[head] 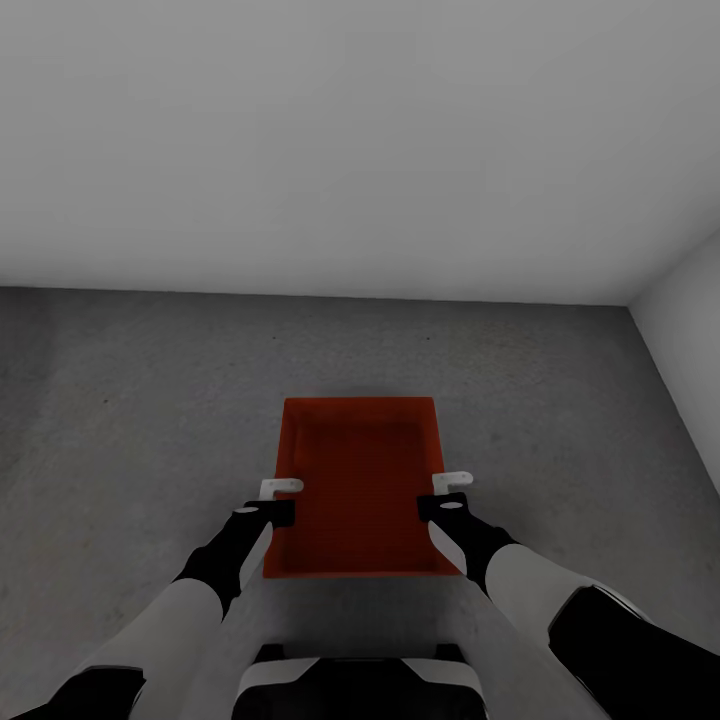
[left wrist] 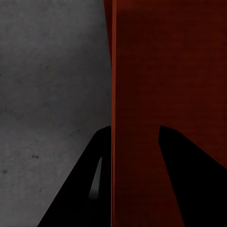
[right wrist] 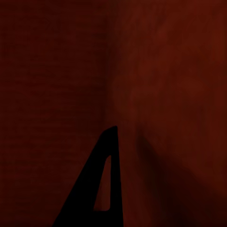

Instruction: Move the two storage containers from the living room to the garage. In the garage, place one container on the floor and stack the other container on top of it (either order is fine).

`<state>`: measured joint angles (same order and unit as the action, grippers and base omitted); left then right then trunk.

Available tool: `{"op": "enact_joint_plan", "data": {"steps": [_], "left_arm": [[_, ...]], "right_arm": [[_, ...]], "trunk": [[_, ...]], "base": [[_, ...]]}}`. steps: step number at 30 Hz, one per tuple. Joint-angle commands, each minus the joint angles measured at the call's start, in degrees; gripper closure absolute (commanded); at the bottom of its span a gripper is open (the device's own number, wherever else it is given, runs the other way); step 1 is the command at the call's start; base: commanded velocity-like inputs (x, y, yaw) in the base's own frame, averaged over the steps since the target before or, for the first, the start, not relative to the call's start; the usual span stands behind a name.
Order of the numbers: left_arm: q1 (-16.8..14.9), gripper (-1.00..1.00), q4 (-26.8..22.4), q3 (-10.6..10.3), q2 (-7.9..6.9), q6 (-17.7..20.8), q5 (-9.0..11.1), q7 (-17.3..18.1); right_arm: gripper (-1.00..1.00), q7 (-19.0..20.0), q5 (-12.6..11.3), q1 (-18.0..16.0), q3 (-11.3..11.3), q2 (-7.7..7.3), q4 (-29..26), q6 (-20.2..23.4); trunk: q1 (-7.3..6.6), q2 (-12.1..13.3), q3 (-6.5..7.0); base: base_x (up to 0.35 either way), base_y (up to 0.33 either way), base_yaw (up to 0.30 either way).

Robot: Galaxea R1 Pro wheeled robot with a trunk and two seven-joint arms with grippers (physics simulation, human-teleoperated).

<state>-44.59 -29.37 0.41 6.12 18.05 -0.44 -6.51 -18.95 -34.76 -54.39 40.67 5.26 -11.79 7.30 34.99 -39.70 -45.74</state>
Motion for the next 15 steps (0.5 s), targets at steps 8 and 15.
{"op": "enact_joint_plan", "data": {"steps": [8,15], "left_arm": [[0.03,1.00,0.90,-0.59,-0.03,1.90,1.41,0.18],[0.03,1.00,0.90,-0.62,-0.04,1.90,1.41,0.16]], "right_arm": [[1.00,-1.44,1.97,-0.10,-1.29,-1.21,-0.25,0.44],[1.00,-1.44,1.97,-0.10,-1.29,-1.21,-0.25,0.44]], "trunk": [[1.78,-3.28,-1.48],[2.43,-4.48,-2.02]], "base": [[0.000,0.000,0.000],[0.000,0.000,0.000]]}}
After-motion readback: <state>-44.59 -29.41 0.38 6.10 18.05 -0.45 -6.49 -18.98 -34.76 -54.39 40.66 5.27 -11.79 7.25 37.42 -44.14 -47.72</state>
